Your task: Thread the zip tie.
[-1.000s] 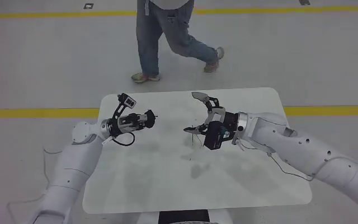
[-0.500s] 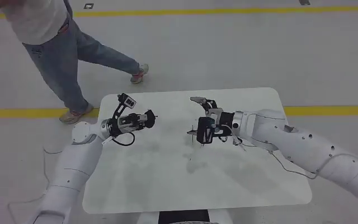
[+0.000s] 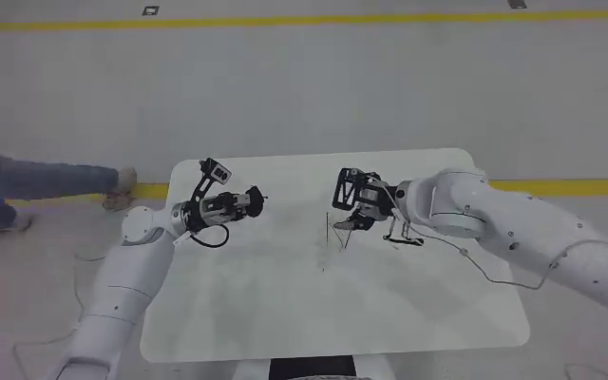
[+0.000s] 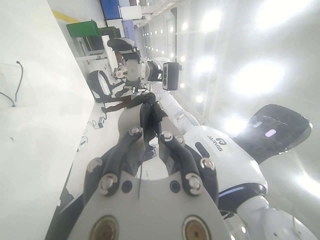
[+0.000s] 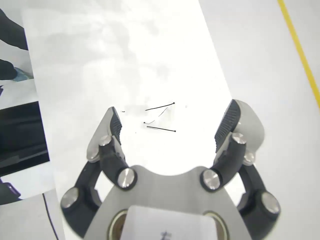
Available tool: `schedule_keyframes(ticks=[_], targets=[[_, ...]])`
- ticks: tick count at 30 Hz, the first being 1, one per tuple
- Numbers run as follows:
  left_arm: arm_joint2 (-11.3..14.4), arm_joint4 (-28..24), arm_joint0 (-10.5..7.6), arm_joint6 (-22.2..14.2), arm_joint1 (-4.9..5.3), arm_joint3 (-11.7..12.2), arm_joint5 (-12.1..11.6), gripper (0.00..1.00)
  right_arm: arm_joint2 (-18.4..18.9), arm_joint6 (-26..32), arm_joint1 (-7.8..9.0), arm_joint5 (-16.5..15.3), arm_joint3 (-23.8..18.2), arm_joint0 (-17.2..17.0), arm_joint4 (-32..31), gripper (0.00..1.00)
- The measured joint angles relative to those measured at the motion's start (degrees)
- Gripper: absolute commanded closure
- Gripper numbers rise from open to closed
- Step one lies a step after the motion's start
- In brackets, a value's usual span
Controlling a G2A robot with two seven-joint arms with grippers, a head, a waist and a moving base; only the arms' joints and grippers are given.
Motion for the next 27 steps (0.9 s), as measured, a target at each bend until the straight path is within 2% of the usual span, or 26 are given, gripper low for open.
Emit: schedule_keyframes(ticks=[3, 5, 10, 11, 13, 17, 21, 25, 27], targets=[[0.0, 0.0, 0.0, 0.0, 0.0, 0.0, 0.0, 1.0, 0.0, -0.1, -0.02, 0.0, 0.2, -0.3, 0.3, 0.0], [0.0, 0.0, 0.0, 0.0, 0.0, 0.0, 0.0, 1.0, 0.5, 0.5, -0.23, 0.4, 1.3, -1.4, 2.6, 0.0], [0.0, 0.0, 0.0, 0.0, 0.0, 0.0, 0.0, 1.0, 3.0, 3.3, -1.18, 5.9, 5.1, -3.6, 12.5, 0.0], [0.0, 0.0, 0.0, 0.0, 0.0, 0.0, 0.0, 1.0, 3.6, 2.9, -1.48, 7.1, 6.1, -4.5, 16.2, 0.0], [0.0, 0.0, 0.0, 0.0, 0.0, 0.0, 0.0, 1.0, 4.0, 4.4, -1.96, 8.3, 7.6, -5.4, 20.5, 0.0], [0.0, 0.0, 0.0, 0.0, 0.0, 0.0, 0.0, 1.0, 4.2, 8.1, -3.53, 9.3, 10.7, -6.9, 25.7, 0.0], [0.0, 0.0, 0.0, 0.0, 0.0, 0.0, 0.0, 1.0, 3.8, 9.4, -5.86, 10.2, 14.9, -9.2, 31.1, 0.0], [0.0, 0.0, 0.0, 0.0, 0.0, 0.0, 0.0, 1.0, 3.3, 8.8, -8.51, 11.3, 17.9, -11.4, 34.7, 0.0], [0.0, 0.0, 0.0, 0.0, 0.0, 0.0, 0.0, 1.0, 3.2, 8.5, -9.05, 11.3, 18.4, -11.8, 35.2, 0.0]])
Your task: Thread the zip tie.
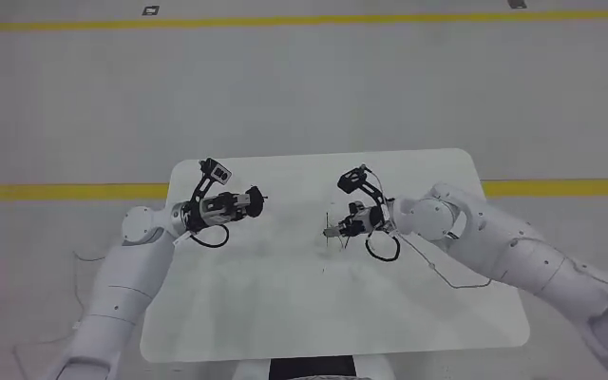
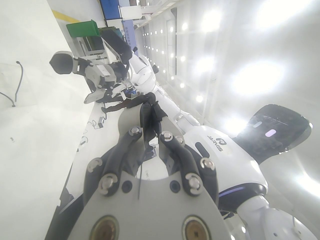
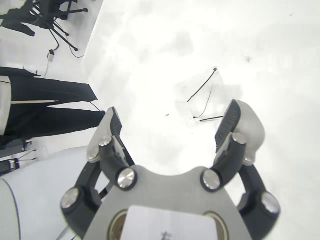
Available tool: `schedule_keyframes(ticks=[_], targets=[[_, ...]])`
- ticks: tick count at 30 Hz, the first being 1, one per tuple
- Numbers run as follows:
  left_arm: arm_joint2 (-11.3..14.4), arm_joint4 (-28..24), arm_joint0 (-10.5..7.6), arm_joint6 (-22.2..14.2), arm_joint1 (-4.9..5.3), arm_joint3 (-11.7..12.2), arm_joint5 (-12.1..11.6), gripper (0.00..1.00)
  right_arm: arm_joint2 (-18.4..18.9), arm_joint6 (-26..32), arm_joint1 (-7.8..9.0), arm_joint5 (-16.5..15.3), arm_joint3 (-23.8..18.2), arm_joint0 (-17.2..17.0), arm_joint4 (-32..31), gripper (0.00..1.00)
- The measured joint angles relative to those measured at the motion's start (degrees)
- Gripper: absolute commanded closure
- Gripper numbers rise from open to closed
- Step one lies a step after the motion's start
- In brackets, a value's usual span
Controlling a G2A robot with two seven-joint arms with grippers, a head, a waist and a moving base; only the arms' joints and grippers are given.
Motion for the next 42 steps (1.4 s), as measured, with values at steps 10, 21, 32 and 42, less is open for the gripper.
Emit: schedule_keyframes(ticks=[10, 21, 32, 42], targets=[[0.0, 0.0, 0.0, 0.0, 0.0, 0.0, 0.0, 1.0, -0.3, 2.4, -0.51, -2.3, -0.4, -1.5, 1.6, 0.0], [0.0, 0.0, 0.0, 0.0, 0.0, 0.0, 0.0, 1.0, 0.0, 7.9, -8.83, 0.9, 11.2, -1.7, 12.4, 0.0], [0.0, 0.0, 0.0, 0.0, 0.0, 0.0, 0.0, 1.0, 0.2, 6.0, -12.42, 0.9, 15.7, -1.2, 9.7, 0.0], [0.0, 0.0, 0.0, 0.0, 0.0, 0.0, 0.0, 1.0, 1.9, 4.4, -13.1, 3.8, 16.0, -3.3, 9.1, 0.0]])
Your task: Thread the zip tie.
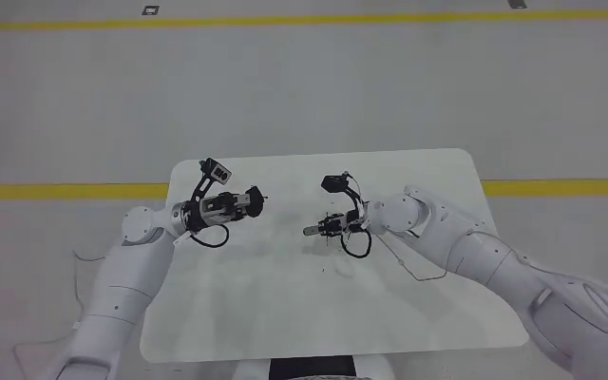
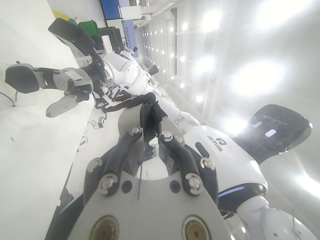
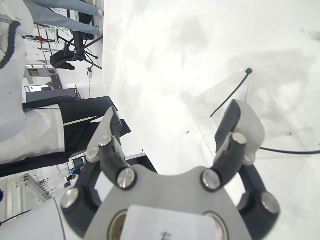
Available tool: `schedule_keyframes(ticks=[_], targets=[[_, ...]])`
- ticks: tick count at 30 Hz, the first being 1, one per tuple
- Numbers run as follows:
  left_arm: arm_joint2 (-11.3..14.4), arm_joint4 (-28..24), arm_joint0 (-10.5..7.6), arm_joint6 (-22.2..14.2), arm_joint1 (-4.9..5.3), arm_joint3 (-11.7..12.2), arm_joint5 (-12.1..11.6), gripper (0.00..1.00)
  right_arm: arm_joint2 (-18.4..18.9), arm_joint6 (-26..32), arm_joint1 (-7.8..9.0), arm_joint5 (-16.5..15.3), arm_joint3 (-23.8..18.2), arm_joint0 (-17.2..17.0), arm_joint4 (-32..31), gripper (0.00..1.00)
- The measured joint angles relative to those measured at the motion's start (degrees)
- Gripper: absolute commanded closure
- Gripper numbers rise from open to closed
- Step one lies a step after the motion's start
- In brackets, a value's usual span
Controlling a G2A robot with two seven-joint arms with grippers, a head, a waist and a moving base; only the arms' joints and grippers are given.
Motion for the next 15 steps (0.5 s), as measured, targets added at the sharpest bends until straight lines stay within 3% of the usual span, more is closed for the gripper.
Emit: schedule_keyframes(ticks=[5, 15], targets=[[0.0, 0.0, 0.0, 0.0, 0.0, 0.0, 0.0, 1.0, 1.0, -0.4, -1.04, 3.1, 1.2, -0.7, -1.3, 0.0], [0.0, 0.0, 0.0, 0.0, 0.0, 0.0, 0.0, 1.0, 1.9, -0.7, -1.19, 2.9, 1.0, -1.2, -1.9, 0.0]])
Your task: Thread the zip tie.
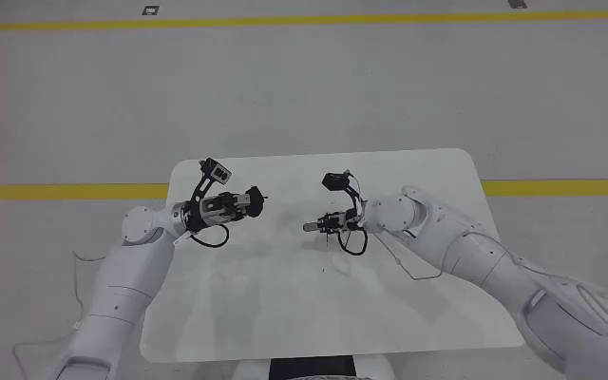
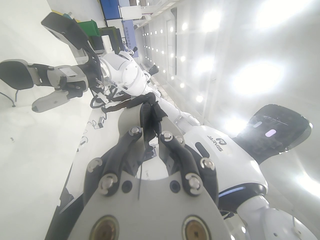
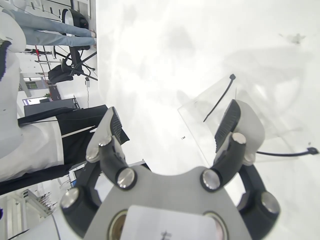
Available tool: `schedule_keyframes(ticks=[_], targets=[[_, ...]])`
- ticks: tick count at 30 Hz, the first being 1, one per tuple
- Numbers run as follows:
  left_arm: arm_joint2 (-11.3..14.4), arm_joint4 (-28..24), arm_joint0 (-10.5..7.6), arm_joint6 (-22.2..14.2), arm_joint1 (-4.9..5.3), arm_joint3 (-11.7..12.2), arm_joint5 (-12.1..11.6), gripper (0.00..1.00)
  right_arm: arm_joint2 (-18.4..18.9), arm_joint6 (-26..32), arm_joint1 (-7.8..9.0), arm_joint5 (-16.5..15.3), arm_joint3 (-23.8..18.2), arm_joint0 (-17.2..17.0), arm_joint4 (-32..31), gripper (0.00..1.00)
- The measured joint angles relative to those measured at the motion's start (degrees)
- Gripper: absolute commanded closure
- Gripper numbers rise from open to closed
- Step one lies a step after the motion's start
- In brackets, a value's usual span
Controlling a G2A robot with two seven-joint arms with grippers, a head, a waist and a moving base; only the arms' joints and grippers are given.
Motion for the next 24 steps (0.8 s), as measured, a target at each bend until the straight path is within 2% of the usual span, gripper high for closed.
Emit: schedule_keyframes(ticks=[6, 7, 8, 24], targets=[[0.0, 0.0, 0.0, 0.0, 0.0, 0.0, 0.0, 1.0, 1.0, -0.6, -0.02, 0.1, -0.2, -1.7, -2.3, 0.0], [0.0, 0.0, 0.0, 0.0, 0.0, 0.0, 0.0, 1.0, 1.2, -0.6, -0.02, 0.2, -0.3, -1.9, -2.8, 0.08], [0.0, 0.0, 0.0, 0.0, 0.0, 0.0, 0.0, 1.0, 1.5, -0.6, -0.01, 0.4, -0.4, -2.2, -3.4, 0.5], [0.0, 0.0, 0.0, 0.0, 0.0, 0.0, 0.0, 1.0, 5.7, 0.4, 0.4, 3.6, -2.8, -5.6, -10.2, 0.84]])
